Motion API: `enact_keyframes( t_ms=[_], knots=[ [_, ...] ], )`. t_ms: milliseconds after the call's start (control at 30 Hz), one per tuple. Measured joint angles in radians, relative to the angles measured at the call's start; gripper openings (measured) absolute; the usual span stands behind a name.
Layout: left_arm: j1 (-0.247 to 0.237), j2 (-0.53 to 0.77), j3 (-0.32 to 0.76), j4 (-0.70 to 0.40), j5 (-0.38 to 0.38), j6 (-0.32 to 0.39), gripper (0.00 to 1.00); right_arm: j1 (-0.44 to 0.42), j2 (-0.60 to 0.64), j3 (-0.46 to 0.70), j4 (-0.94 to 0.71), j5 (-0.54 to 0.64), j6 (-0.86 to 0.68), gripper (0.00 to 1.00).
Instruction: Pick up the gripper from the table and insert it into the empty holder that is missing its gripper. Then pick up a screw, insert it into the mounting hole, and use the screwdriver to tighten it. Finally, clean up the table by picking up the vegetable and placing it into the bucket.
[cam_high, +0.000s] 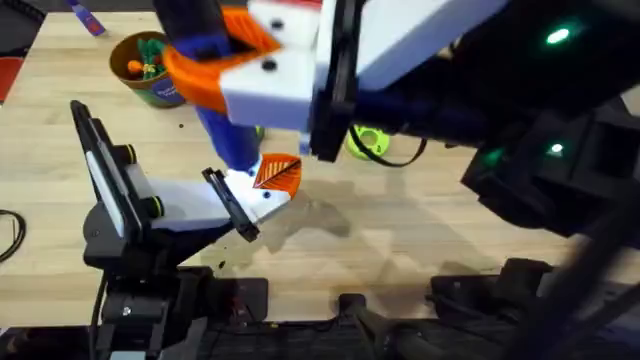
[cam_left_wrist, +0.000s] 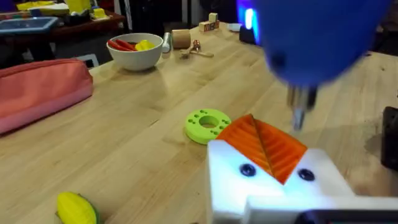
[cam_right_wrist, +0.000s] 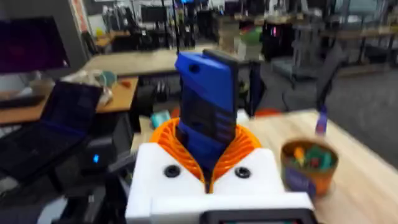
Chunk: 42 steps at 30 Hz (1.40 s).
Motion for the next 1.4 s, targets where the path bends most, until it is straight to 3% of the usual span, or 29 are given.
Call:
enact_keyframes(
  t_ms=[500,800,1400],
  knots=[
    [0.000,0.000,0.000,0.000,0.000,0.000,0.006,-0.002,0.018,-0.019,-0.024,-0.044,-0.051,0.022],
    [0.000,0.000,0.000,0.000,0.000,0.000,0.006,-0.002,0.103,-0.019,0.056,-0.045,-0.071,0.022],
    [0.000,0.000,0.000,0.000,0.000,0.000,0.006,-0.009,0.104,-0.019,0.115,-0.075,-0.094,0.022]
  ],
)
